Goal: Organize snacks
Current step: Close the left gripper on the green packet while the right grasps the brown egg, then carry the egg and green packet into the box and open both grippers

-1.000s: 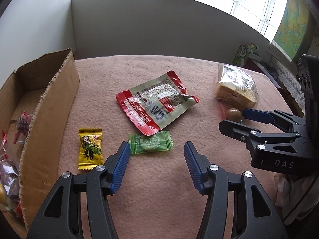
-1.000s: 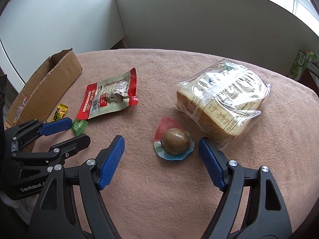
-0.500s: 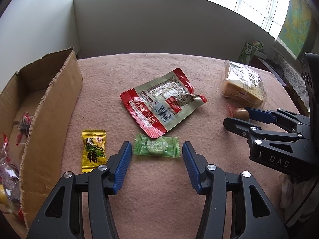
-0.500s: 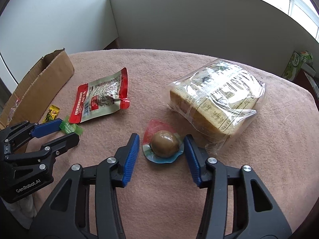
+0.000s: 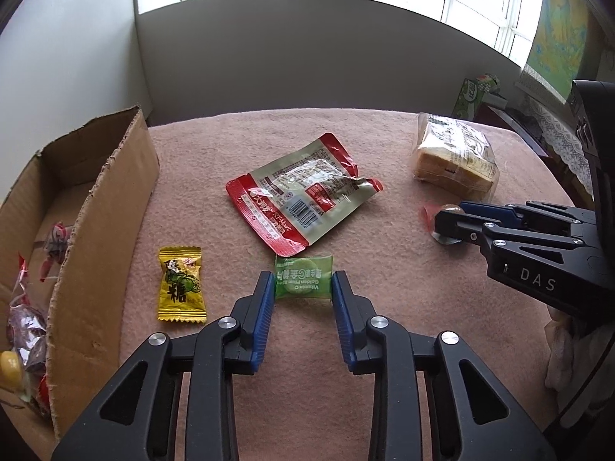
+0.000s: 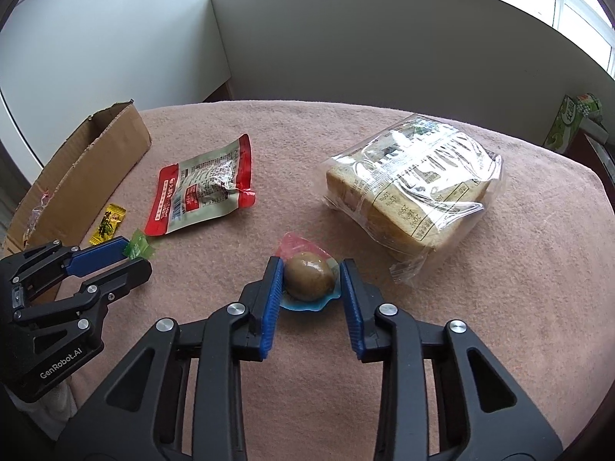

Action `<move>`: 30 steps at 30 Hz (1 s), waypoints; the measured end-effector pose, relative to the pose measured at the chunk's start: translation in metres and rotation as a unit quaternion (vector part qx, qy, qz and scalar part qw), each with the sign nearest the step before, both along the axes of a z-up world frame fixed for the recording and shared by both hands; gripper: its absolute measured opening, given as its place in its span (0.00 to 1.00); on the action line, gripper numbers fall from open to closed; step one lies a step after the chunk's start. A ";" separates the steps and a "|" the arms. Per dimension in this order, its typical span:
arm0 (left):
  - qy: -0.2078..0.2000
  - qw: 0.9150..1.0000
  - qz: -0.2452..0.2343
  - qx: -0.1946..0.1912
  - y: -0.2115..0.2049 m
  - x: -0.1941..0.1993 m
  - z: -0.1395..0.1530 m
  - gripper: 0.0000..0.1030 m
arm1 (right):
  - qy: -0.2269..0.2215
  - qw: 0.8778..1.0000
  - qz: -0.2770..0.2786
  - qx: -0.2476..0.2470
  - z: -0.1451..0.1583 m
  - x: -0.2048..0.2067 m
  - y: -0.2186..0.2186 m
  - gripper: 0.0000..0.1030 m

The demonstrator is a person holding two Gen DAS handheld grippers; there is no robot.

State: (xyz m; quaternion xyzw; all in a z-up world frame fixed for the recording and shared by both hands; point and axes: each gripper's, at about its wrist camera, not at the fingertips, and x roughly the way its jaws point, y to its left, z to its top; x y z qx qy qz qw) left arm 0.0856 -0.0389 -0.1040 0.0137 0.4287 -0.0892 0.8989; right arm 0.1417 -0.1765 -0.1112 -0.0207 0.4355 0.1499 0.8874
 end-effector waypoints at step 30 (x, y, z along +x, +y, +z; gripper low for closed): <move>-0.098 0.994 0.031 -0.040 0.038 -0.052 0.058 0.28 | -0.083 0.994 0.045 0.054 0.066 -0.052 0.042 0.30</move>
